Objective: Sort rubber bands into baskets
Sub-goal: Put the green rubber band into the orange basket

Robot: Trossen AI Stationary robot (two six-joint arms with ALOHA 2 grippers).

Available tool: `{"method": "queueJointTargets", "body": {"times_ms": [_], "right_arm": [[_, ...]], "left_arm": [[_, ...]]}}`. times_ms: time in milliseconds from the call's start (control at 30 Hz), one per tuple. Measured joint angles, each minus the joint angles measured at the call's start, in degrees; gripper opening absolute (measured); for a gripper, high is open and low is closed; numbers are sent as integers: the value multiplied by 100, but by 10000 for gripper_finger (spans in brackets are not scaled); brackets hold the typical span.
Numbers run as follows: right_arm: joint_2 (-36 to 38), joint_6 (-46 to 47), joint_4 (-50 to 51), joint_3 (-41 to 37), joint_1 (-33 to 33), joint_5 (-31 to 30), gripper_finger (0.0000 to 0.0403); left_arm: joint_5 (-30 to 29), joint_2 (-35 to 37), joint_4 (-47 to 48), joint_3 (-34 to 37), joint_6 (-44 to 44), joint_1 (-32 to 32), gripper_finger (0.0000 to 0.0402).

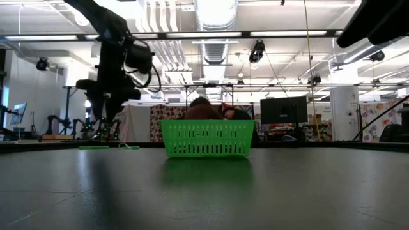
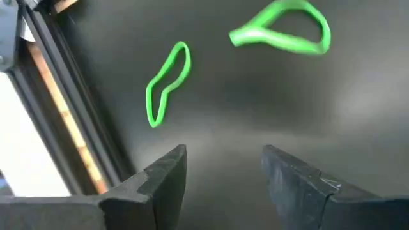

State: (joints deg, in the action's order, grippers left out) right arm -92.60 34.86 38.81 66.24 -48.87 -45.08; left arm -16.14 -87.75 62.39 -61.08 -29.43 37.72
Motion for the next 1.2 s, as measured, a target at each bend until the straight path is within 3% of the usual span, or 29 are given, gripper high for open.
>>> {"method": "queueJointTargets", "body": {"times_ms": [300, 500, 833, 1200], "right_arm": [[-28, 195, -24, -147, -130, 354, 206], [-28, 433, -31, -323, -128, 354, 206], [-28, 568, -33, -391, -126, 473, 206], [-28, 566, -44, -391, -126, 472, 206]], "left_arm": [[286, -242, -620, 0, -1, 926, 191], [925, -628, -1680, -1, -138, 891, 205], [610, -1255, -2001, -2, -473, 1062, 206], [895, -1585, -2296, -13, -473, 1052, 186]]}}
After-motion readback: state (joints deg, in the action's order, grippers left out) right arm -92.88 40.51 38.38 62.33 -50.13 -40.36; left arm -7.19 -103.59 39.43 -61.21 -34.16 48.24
